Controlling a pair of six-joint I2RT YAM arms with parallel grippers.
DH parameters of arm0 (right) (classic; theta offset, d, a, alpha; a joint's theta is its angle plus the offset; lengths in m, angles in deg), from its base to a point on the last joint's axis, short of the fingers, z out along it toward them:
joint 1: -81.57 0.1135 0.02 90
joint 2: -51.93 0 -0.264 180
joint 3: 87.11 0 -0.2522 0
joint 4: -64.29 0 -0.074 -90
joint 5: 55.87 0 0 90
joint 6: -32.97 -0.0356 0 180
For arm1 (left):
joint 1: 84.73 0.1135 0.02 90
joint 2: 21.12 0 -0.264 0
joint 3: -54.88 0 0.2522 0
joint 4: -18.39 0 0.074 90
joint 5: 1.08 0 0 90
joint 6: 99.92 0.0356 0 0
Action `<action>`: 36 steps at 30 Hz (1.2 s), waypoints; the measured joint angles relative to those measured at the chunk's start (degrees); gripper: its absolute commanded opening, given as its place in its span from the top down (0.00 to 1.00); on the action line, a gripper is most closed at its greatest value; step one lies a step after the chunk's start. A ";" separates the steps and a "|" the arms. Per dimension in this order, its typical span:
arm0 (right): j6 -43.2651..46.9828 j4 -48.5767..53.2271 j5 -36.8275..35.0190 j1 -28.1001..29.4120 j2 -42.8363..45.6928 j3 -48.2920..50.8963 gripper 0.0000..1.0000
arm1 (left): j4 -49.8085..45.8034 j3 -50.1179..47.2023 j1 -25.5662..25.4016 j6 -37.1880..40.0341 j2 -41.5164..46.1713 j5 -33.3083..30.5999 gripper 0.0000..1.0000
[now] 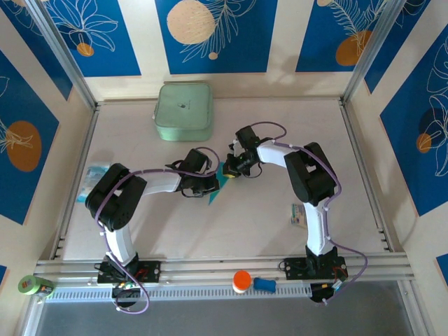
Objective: Fold a paper plane with a square sheet of paper (pick it up from the middle)
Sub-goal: Fold the wing for the fifth time at the center of the table.
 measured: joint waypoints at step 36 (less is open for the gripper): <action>-0.87 5.97 2.71 -0.72 -2.19 -3.52 0.96 | 1.81 -8.66 -2.32 3.02 6.01 0.17 0.99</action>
